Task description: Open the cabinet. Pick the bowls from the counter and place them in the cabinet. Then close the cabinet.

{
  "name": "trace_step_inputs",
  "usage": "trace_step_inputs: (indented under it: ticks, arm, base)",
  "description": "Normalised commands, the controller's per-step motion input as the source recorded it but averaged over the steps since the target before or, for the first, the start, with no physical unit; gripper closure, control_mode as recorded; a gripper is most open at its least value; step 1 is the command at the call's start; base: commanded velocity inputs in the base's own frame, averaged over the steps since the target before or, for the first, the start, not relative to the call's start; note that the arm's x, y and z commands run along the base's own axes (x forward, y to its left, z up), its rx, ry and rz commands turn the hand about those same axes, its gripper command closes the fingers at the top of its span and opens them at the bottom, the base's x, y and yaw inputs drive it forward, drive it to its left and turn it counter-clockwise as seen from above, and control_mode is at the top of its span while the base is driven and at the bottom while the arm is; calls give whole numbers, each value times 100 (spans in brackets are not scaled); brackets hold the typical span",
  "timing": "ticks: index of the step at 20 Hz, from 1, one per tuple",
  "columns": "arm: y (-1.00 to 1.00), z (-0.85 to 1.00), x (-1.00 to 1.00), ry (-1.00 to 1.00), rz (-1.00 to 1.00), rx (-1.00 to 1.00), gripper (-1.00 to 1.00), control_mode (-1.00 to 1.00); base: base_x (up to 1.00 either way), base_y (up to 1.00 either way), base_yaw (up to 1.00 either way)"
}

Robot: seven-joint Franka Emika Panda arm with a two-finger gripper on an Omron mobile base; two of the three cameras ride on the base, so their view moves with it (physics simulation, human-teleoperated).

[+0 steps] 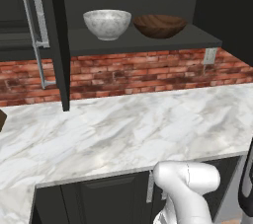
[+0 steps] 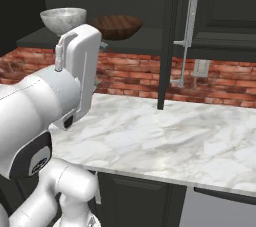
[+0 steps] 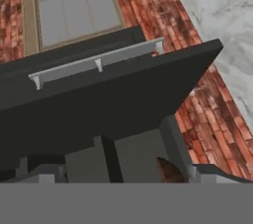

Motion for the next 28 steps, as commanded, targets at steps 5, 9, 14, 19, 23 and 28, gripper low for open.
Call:
trace_step_inputs:
  ticks: [5, 9, 14, 19, 23, 28]
  arm:
    - [-25, 0, -51, 2, 4, 0, -100, -100]
    - [-26, 0, -18, 1, 15, 0, -100, -100]
    - [-45, -5, 7, 0, 27, 3, -100, -100]
    - [-55, -17, 2, 0, 26, 0, -100, -100]
    - [-35, -30, 1, 1, 15, -5, -100, -100]
    - [-26, -27, 19, 0, 12, -8, -100, -100]
  base:
    - [0, 0, 0]
    - [0, 0, 0]
    - [0, 0, 0]
    - [0, 0, 0]
    - [0, 0, 0]
    - [0, 0, 0]
